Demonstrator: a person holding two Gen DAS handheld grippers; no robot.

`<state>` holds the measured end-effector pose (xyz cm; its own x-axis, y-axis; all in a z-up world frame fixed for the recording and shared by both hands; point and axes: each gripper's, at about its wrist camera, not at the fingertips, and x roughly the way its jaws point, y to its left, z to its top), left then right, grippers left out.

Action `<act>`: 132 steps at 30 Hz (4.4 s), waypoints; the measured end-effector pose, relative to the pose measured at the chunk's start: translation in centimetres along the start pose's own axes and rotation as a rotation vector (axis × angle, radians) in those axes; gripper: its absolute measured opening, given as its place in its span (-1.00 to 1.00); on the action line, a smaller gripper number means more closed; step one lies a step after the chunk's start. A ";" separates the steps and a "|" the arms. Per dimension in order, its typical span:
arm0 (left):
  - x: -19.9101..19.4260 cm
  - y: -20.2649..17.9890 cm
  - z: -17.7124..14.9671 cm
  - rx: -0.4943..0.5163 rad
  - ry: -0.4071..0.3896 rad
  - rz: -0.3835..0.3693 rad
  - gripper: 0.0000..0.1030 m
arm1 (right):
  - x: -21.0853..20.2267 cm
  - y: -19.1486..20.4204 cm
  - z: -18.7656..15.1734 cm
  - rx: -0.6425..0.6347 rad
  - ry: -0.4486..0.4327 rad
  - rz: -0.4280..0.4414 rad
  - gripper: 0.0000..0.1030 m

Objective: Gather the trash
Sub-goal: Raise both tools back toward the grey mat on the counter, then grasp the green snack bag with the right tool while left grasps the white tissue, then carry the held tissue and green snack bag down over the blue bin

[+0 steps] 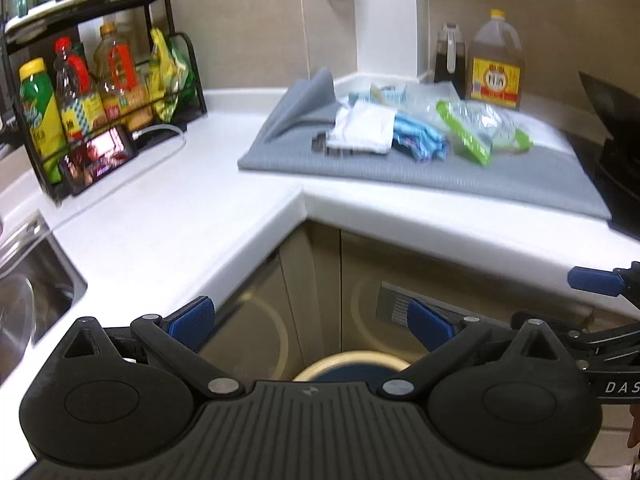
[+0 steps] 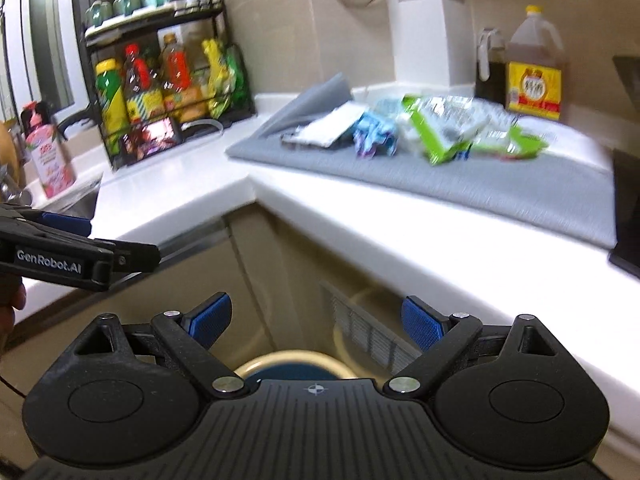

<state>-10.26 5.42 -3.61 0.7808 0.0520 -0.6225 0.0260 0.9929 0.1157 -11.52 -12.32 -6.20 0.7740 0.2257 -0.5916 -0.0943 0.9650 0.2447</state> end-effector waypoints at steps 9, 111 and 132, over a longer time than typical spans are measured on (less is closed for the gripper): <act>1.3 -0.8 4.3 0.002 -0.047 -0.002 0.99 | 0.6 -4.0 2.9 0.066 -0.088 -0.083 0.85; -5.3 4.6 -0.5 -0.010 -0.091 -0.108 -0.93 | -5.0 -3.0 5.0 0.100 -0.189 0.100 -0.60; -6.4 3.6 -9.8 -0.097 0.052 -0.052 -0.93 | -3.1 2.5 -3.0 0.007 0.072 0.133 -0.60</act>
<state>-21.29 9.73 -6.77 0.7464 0.0036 -0.6655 0.0027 1.0000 0.0085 -16.01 -10.22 -6.02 0.7083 0.3611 -0.6066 -0.1891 0.9249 0.3298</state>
